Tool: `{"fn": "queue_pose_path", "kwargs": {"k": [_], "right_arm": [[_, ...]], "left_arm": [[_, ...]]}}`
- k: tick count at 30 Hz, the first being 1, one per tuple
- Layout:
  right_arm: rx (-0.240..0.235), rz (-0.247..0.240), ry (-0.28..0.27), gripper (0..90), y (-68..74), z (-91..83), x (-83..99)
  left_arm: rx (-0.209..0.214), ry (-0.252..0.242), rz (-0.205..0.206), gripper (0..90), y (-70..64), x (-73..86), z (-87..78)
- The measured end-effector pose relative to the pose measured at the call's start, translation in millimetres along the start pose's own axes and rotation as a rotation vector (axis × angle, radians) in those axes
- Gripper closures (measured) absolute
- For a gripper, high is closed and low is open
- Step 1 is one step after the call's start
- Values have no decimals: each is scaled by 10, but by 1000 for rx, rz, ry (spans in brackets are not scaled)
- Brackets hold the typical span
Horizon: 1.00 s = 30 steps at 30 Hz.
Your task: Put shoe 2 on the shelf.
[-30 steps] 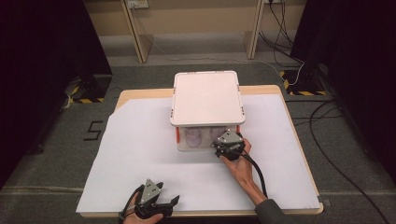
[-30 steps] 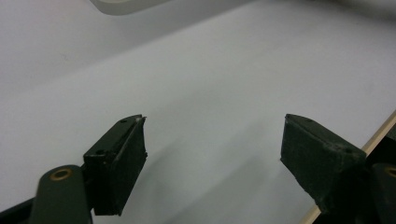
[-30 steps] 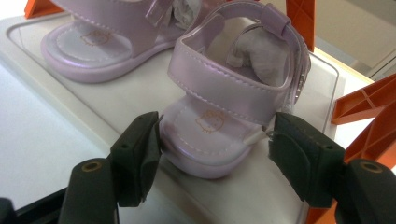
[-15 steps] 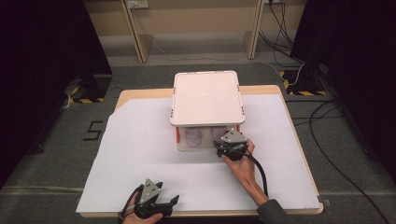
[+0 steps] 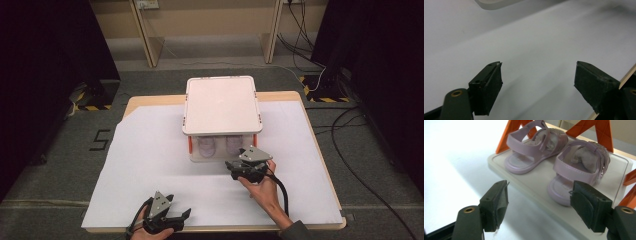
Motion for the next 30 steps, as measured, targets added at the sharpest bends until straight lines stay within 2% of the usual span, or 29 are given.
{"fn": "queue_pose_path", "kwargs": {"k": [4, 15, 30], "right_arm": [[-31, 27, -9, 276, 11, -100, 38], [-76, 70, -8, 218, 56, -374, 152], [-101, 105, 2, 197, 44, -664, 380]], "left_arm": [[0, 0, -1, 217, 2, 1, -1], [1, -4, -1, 218, -2, 1, -5], [1, 3, 0, 218, -2, 3, -3]]}}
Point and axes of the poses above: each handheld gripper's, and its own axes: z roughly forward along the jaws, x roughly out of its underside, y roughly to its left, the point moved 1 cm from there along z, roughly forward along the jaws
